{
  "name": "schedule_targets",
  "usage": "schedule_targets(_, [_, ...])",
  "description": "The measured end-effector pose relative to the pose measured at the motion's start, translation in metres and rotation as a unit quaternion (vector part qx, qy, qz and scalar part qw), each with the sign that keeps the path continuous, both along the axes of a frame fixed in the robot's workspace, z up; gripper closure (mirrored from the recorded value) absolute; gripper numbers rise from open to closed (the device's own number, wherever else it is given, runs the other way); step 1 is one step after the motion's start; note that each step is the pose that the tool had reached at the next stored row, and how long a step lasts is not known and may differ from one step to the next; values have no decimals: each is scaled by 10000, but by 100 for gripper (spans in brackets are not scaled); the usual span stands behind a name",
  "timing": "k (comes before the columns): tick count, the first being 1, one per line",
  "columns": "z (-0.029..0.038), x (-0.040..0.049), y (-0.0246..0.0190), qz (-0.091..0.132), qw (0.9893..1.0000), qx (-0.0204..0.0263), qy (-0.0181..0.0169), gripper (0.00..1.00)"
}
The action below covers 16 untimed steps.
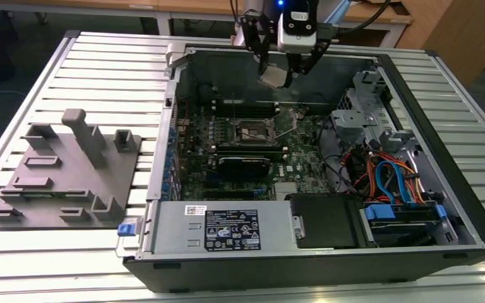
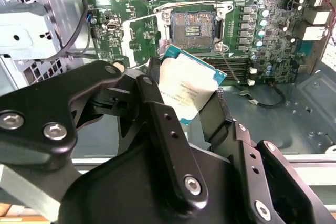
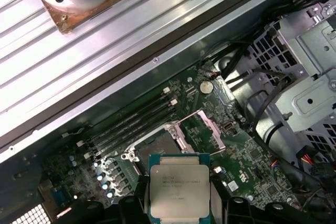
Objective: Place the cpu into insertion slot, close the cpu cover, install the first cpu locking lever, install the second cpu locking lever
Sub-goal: 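Place the cpu into insertion slot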
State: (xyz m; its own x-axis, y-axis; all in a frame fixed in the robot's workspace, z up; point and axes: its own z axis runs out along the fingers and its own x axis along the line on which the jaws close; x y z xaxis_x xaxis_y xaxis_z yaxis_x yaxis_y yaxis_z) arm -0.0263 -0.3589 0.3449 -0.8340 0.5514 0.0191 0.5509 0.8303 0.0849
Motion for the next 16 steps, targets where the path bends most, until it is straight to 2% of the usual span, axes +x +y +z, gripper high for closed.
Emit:
schedule_targets(8, [-17,-3,0,-234,9997,0,0,46])
schedule_targets(16, [-32,-8,0,-489,9988,0,0,46])
